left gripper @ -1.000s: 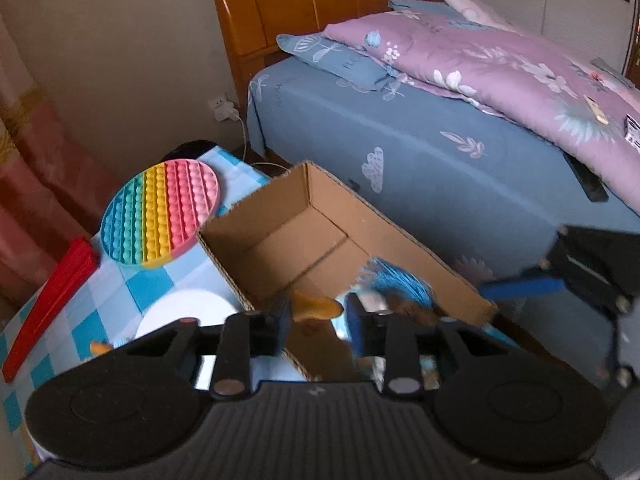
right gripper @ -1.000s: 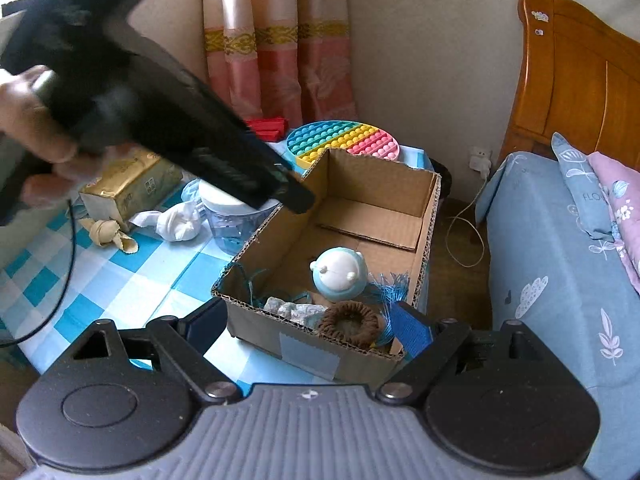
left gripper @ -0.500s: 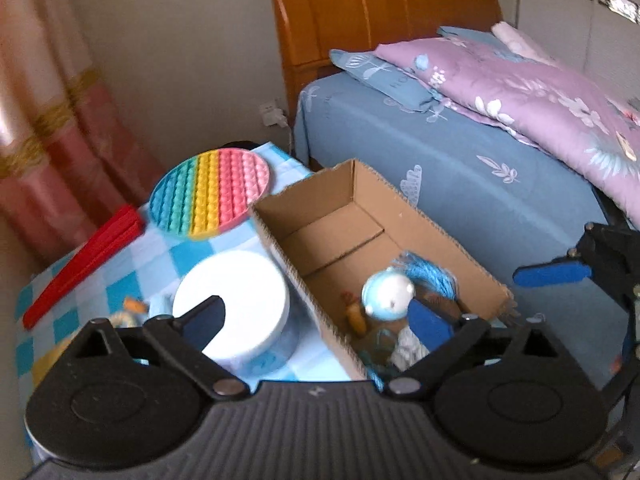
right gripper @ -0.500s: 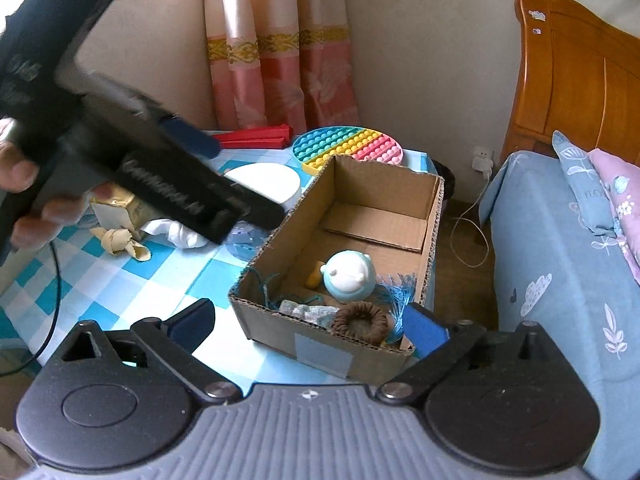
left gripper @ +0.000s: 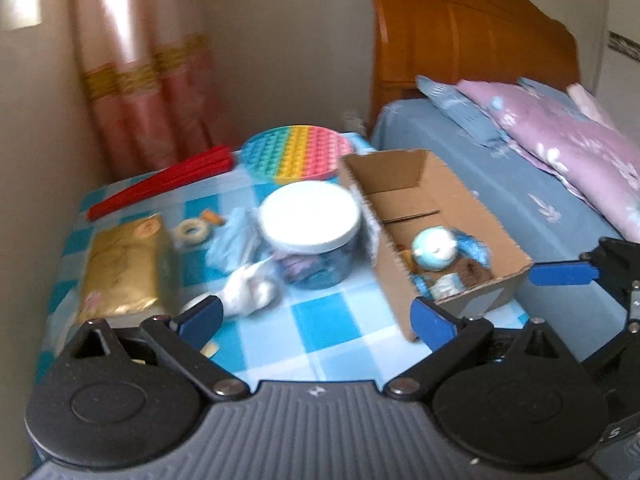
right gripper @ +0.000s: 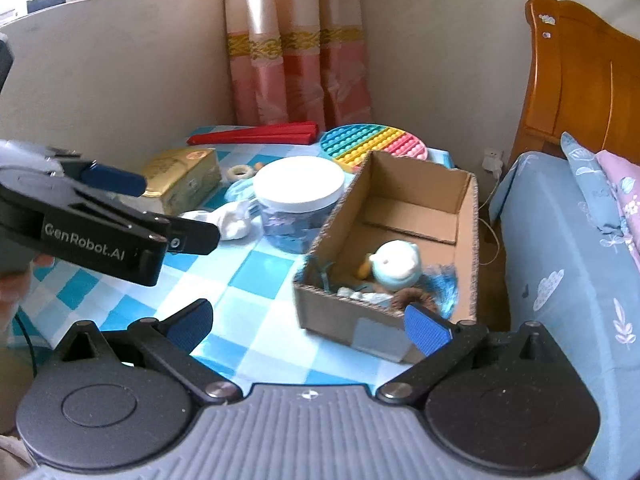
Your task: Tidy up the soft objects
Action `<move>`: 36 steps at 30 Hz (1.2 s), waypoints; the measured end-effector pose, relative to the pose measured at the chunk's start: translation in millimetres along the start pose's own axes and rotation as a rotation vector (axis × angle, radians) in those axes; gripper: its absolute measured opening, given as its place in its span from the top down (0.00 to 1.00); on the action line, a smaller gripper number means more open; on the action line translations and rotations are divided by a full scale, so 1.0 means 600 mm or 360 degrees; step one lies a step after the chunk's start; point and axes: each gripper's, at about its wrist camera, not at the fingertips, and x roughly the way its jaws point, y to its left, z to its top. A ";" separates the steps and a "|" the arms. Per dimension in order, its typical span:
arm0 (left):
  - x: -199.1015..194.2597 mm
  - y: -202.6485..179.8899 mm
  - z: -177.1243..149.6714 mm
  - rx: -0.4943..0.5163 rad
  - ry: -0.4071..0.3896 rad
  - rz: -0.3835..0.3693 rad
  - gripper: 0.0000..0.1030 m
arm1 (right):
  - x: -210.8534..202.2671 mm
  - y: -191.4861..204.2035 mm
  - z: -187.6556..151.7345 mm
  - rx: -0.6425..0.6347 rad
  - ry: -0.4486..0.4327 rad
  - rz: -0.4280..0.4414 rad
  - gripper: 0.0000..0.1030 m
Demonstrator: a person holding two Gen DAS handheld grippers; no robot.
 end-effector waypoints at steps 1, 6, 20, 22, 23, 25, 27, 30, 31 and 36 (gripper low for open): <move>-0.004 0.007 -0.007 -0.0029 -0.0003 0.0019 0.03 | 0.000 0.005 -0.001 -0.0002 0.0001 0.0001 0.00; -0.021 0.042 -0.046 -0.0124 -0.0025 0.0109 0.02 | 0.005 0.034 -0.004 -0.0066 0.0024 0.0009 0.00; -0.017 0.177 -0.132 -0.0323 0.0053 0.0287 0.02 | 0.063 0.147 0.013 -0.0299 0.0124 0.0188 0.00; -0.015 0.195 -0.138 -0.0333 0.0058 0.0323 0.02 | 0.078 0.165 0.017 -0.0334 0.0128 0.0212 0.00; -0.015 0.203 -0.141 -0.0337 0.0060 0.0346 0.02 | 0.086 0.174 0.020 -0.0346 0.0133 0.0220 0.00; -0.014 0.219 -0.147 -0.0345 0.0063 0.0396 0.02 | 0.105 0.190 0.026 -0.0366 0.0142 0.0209 0.00; -0.012 0.232 -0.150 -0.0367 0.0065 0.0428 0.02 | 0.126 0.203 0.031 -0.0383 0.0154 0.0183 0.00; -0.012 0.250 -0.153 -0.0402 0.0051 0.0450 0.02 | 0.158 0.218 0.039 -0.0384 0.0164 0.0166 0.00; -0.012 0.257 -0.155 -0.0408 0.0054 0.0457 0.02 | 0.170 0.223 0.041 -0.0384 0.0166 0.0156 0.00; -0.003 0.271 -0.167 -0.0362 0.0176 0.0539 0.02 | 0.212 0.246 0.056 -0.0382 0.0153 0.0161 0.00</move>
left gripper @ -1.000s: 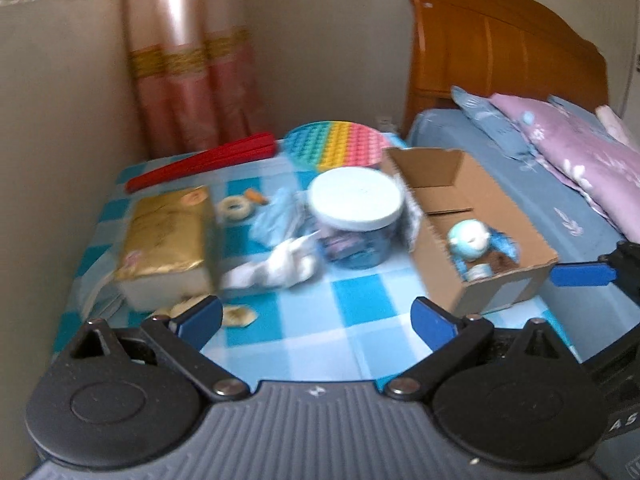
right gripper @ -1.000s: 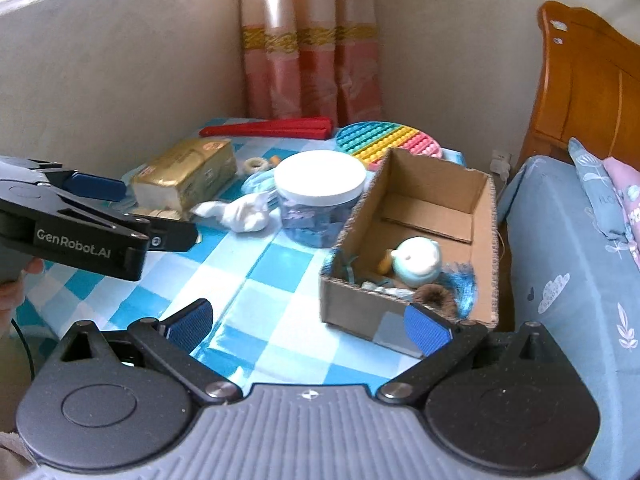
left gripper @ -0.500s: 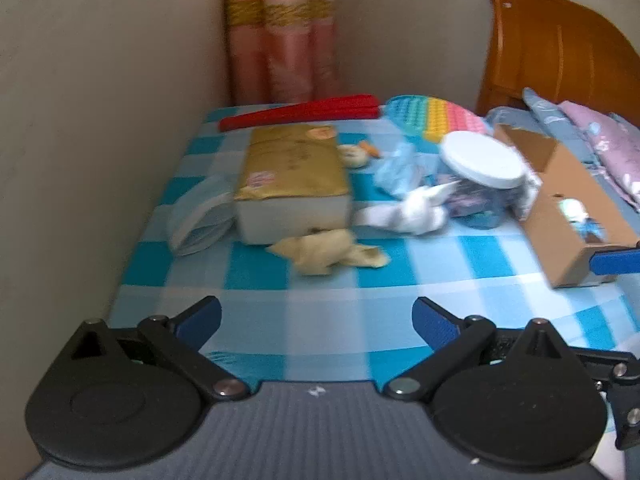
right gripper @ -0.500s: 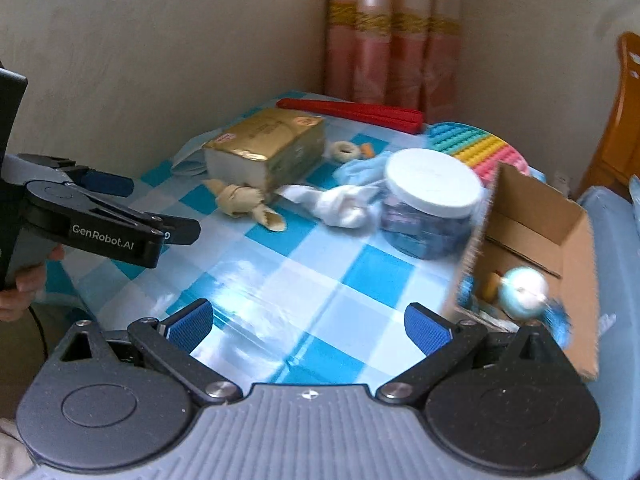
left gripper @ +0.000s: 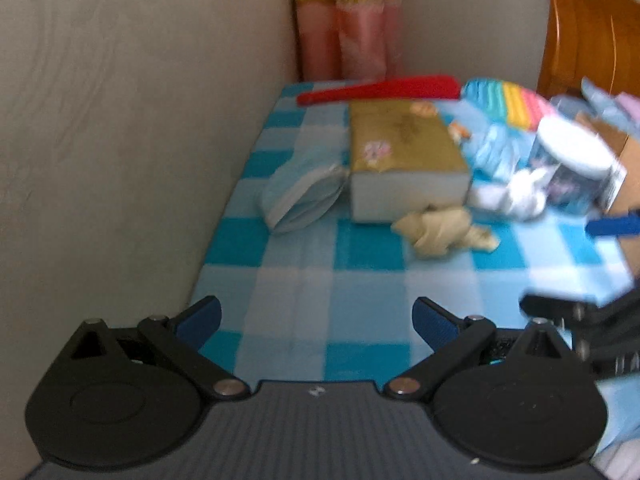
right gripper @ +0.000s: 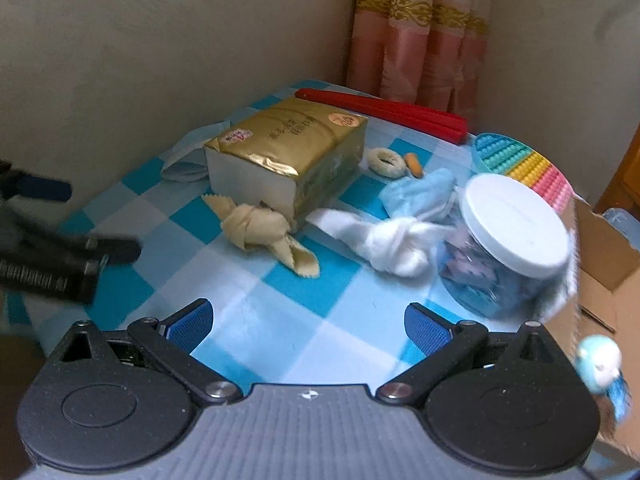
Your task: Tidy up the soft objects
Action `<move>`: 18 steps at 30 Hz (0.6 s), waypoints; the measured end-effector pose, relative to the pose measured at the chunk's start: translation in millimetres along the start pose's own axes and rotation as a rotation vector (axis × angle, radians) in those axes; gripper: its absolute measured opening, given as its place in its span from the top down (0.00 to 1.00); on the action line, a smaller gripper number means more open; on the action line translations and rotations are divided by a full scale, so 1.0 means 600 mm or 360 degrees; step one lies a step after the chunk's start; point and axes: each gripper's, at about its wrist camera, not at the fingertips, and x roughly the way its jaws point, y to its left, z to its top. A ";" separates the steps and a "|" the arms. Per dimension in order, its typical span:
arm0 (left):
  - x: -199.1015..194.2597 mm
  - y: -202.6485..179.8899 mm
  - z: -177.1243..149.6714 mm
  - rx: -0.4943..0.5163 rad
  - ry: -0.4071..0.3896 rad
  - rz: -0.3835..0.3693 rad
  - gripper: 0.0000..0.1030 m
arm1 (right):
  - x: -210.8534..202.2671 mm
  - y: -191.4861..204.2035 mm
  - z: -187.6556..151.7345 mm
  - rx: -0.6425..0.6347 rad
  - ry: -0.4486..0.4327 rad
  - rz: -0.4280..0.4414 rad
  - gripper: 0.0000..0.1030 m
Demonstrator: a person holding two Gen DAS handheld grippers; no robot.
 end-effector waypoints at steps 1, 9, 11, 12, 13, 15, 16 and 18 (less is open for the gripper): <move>0.002 0.002 -0.003 0.0015 0.0018 0.0015 0.02 | 0.007 0.001 0.005 0.0006 -0.0010 0.0005 0.00; 0.011 0.018 -0.020 0.0009 0.0089 0.0045 0.02 | 0.063 0.018 0.045 0.0055 -0.0028 0.0059 0.00; 0.012 0.021 -0.020 0.0010 0.0092 0.0046 0.02 | 0.078 0.024 0.052 0.0061 -0.0028 0.0063 0.00; 0.013 0.021 -0.020 0.0010 0.0093 0.0047 0.02 | 0.084 0.027 0.055 0.0070 -0.0035 0.0067 0.00; 0.014 0.023 -0.020 0.0008 0.0094 0.0048 0.02 | 0.091 0.029 0.057 0.0073 -0.0041 0.0070 0.00; 0.016 0.024 -0.020 0.0008 0.0104 0.0049 0.02 | 0.100 0.034 0.059 0.0069 -0.0051 0.0047 0.00; 0.017 0.024 -0.021 0.0010 0.0108 0.0049 0.02 | 0.105 0.036 0.060 0.0067 -0.0056 0.0038 0.00; 0.020 0.023 -0.021 0.0015 0.0116 0.0048 0.02 | 0.114 0.037 0.061 0.0079 -0.0059 0.0030 0.00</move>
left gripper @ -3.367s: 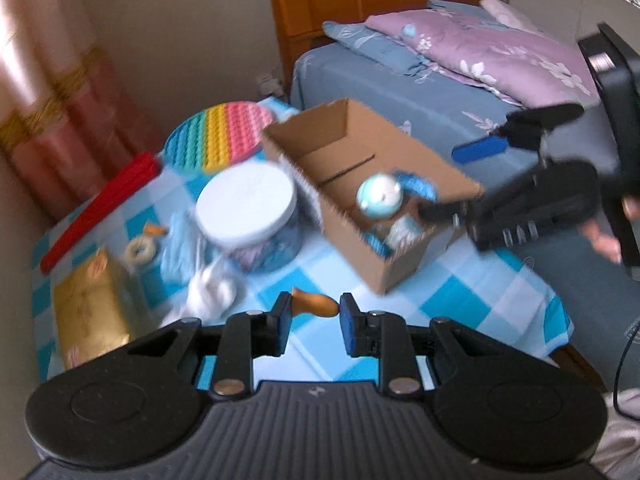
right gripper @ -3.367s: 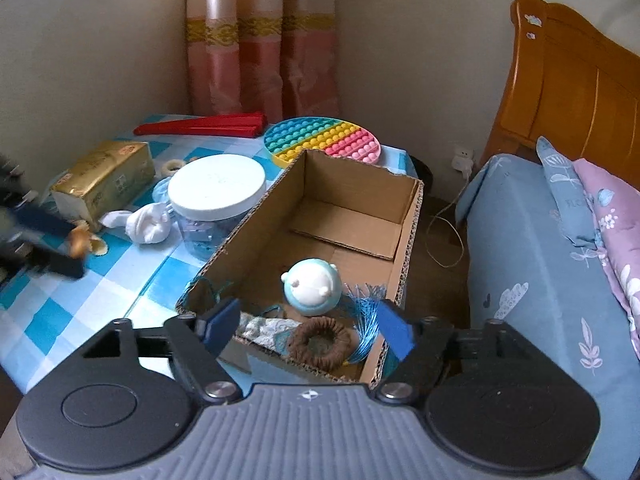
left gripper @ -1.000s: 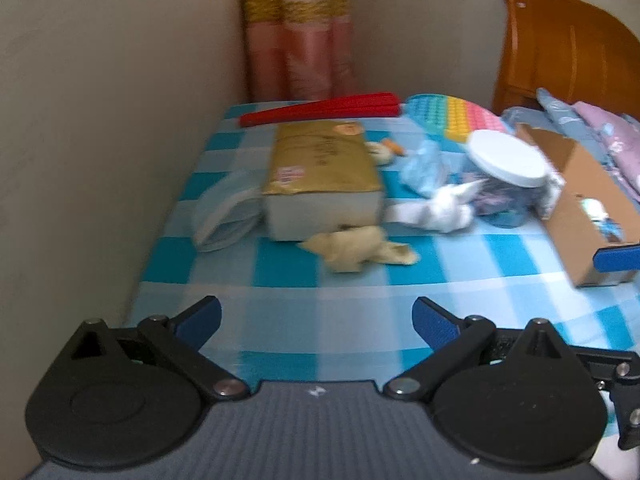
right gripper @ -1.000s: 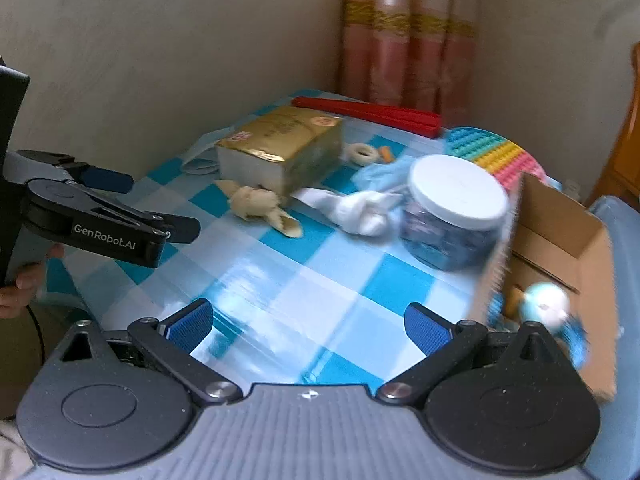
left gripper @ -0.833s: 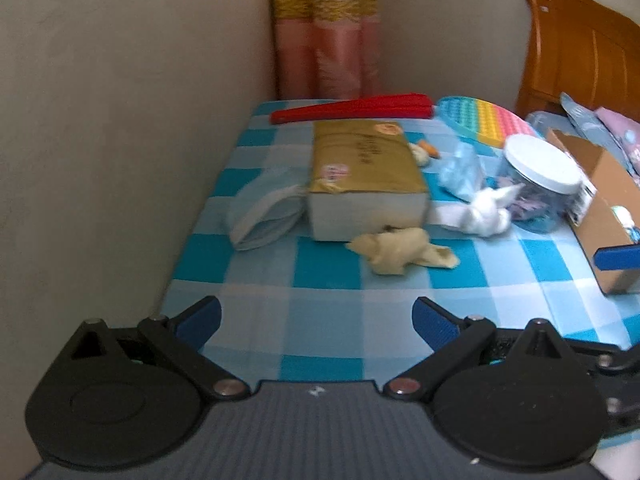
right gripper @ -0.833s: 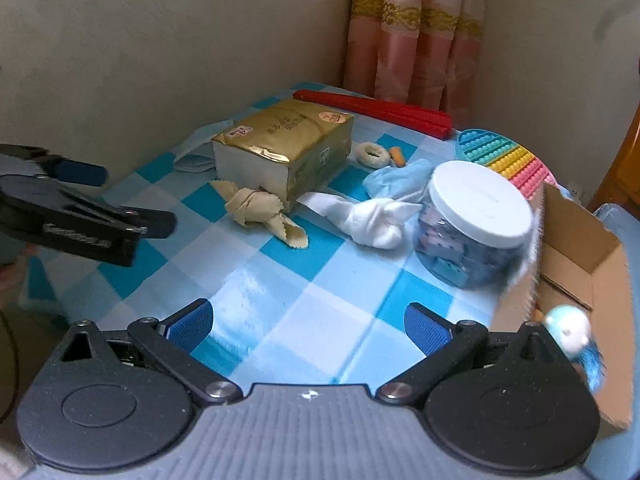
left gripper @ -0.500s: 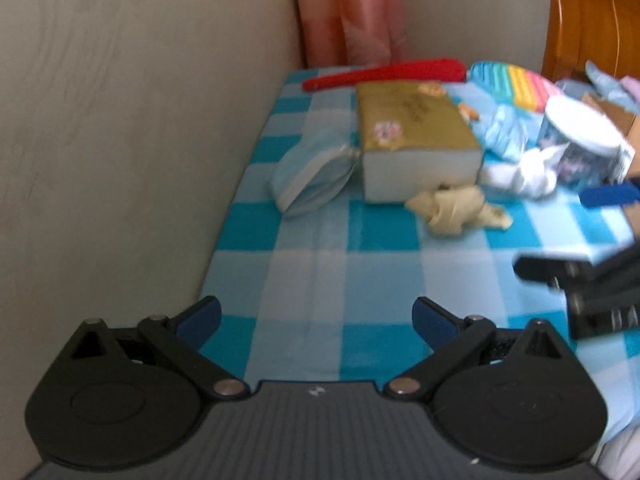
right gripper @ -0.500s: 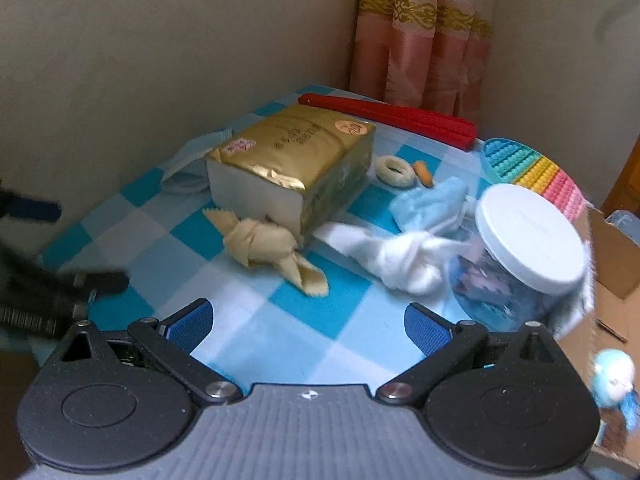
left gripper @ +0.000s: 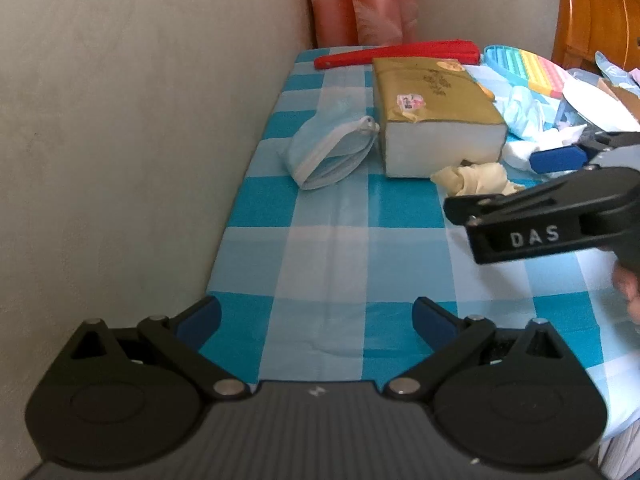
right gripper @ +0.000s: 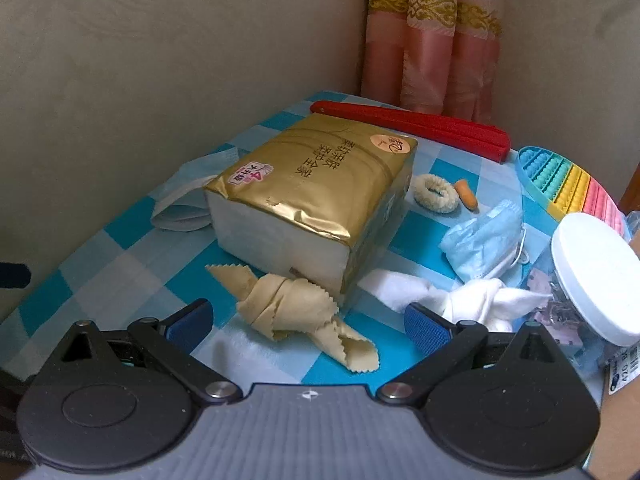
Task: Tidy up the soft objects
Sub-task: 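Lower the right gripper onto the beige chamois cloth and close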
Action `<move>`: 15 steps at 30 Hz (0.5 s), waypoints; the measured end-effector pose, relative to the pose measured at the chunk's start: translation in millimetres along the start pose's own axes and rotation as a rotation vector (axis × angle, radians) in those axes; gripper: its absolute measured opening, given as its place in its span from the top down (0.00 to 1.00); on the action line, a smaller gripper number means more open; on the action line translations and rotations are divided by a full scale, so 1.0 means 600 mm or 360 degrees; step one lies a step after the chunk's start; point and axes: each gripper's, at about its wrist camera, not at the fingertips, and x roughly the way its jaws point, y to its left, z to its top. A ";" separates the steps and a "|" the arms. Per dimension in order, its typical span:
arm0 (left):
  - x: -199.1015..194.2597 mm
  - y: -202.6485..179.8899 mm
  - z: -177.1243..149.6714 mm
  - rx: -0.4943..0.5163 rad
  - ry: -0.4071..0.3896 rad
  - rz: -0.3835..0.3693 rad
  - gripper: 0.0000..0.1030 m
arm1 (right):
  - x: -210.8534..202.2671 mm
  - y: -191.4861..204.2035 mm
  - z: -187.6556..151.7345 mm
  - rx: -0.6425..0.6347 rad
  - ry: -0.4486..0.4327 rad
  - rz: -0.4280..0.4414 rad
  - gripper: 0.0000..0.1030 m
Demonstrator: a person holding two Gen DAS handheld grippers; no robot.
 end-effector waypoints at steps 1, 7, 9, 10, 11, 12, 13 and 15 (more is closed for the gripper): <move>0.001 -0.001 0.001 0.0001 0.0003 0.0000 0.02 | 0.003 -0.001 0.000 0.0008 0.0003 0.0003 0.00; 0.011 -0.003 0.005 -0.0006 0.0016 -0.0002 0.02 | 0.013 -0.013 -0.011 0.0027 0.0045 -0.0042 0.00; 0.014 -0.004 0.006 -0.0007 0.0017 0.0000 0.02 | 0.010 -0.022 -0.018 0.0041 0.0050 -0.0045 0.00; 0.016 -0.004 0.007 -0.0008 0.0019 -0.0001 0.02 | 0.008 -0.025 -0.021 0.0038 0.0047 -0.0049 0.00; 0.017 -0.005 0.008 -0.0010 0.0018 -0.0001 0.02 | 0.007 -0.029 -0.023 0.0037 0.0046 -0.0043 0.00; 0.018 -0.005 0.009 -0.0014 0.0015 0.0000 0.02 | 0.005 -0.031 -0.025 0.0028 0.0046 -0.0037 0.00; 0.020 -0.006 0.010 -0.0018 0.0015 0.0001 0.02 | 0.003 -0.033 -0.027 0.0021 0.0044 -0.0030 0.00; 0.021 -0.007 0.012 -0.0027 0.0016 0.0001 0.02 | 0.002 -0.035 -0.030 0.0007 0.0036 -0.0020 0.00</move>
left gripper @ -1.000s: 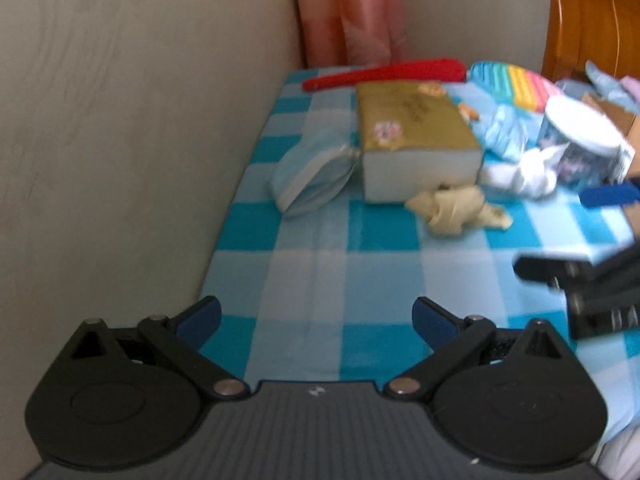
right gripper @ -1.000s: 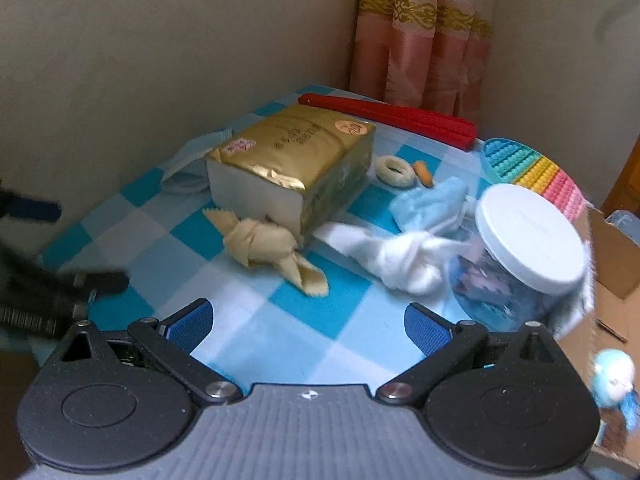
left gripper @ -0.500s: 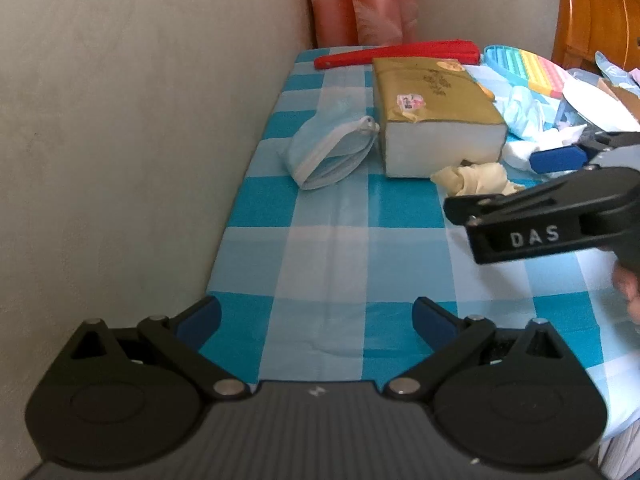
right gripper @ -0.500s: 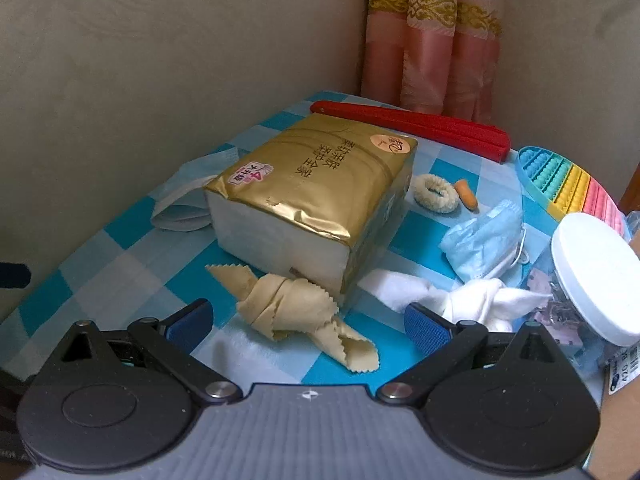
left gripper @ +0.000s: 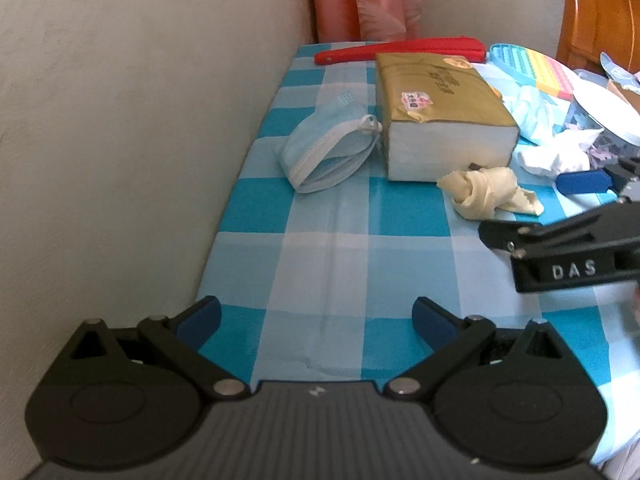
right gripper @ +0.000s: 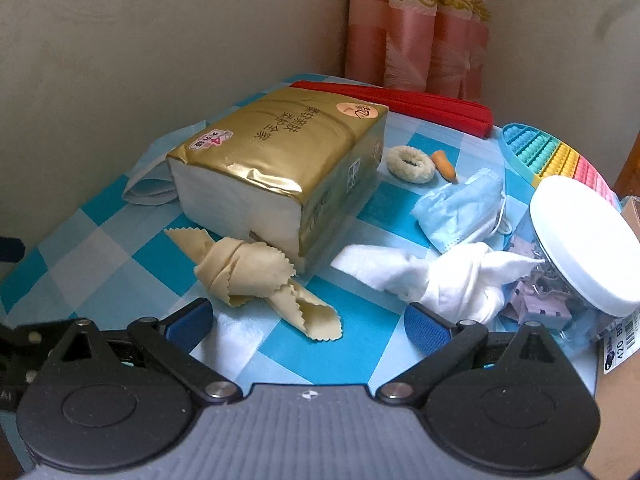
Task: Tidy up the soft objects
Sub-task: 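Lower the right gripper onto the beige chamois cloth and close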
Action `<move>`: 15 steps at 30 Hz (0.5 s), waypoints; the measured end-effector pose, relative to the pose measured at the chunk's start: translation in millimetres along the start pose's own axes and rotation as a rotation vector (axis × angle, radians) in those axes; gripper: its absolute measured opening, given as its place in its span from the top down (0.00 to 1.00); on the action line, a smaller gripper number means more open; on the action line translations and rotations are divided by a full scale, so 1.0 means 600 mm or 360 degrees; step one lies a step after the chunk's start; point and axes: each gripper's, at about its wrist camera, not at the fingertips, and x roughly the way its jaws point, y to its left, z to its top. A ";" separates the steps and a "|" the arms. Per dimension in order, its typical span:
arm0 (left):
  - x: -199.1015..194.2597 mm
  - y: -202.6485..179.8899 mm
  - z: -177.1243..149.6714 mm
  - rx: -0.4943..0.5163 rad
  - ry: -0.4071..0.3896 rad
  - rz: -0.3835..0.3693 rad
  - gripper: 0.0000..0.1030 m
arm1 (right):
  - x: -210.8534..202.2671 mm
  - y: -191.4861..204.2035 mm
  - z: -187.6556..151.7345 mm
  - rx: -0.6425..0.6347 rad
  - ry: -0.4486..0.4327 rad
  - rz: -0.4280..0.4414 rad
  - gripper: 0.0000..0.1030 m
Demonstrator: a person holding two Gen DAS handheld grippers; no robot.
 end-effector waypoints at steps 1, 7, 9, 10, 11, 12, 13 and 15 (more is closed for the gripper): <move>0.001 0.000 0.000 -0.0001 0.0002 -0.0005 0.02 | -0.001 0.000 -0.001 -0.0003 -0.0003 0.0003 0.00; 0.004 0.005 -0.002 -0.0015 0.0014 -0.0019 0.02 | -0.009 0.031 -0.005 -0.0127 -0.0029 0.0069 0.02; 0.003 0.007 -0.002 -0.0016 0.0017 -0.0013 0.02 | -0.007 0.033 0.003 -0.0113 -0.0036 0.0101 0.10; 0.003 0.008 -0.001 -0.0009 0.0016 -0.0004 0.01 | -0.007 0.033 0.008 -0.0103 -0.0038 0.0116 0.15; 0.003 0.008 -0.001 -0.0005 0.0016 0.0005 0.02 | -0.006 0.033 0.013 -0.0100 -0.0039 0.0120 0.20; 0.003 0.008 -0.002 -0.0005 0.0016 0.0004 0.02 | -0.006 0.036 0.016 -0.0101 -0.0037 0.0123 0.22; 0.003 0.009 -0.002 -0.0009 0.0016 0.0000 0.02 | -0.007 0.039 0.018 -0.0104 -0.0040 0.0124 0.24; 0.005 0.009 -0.001 -0.0014 0.0016 -0.0007 0.01 | -0.009 0.044 0.019 -0.0114 -0.0043 0.0114 0.31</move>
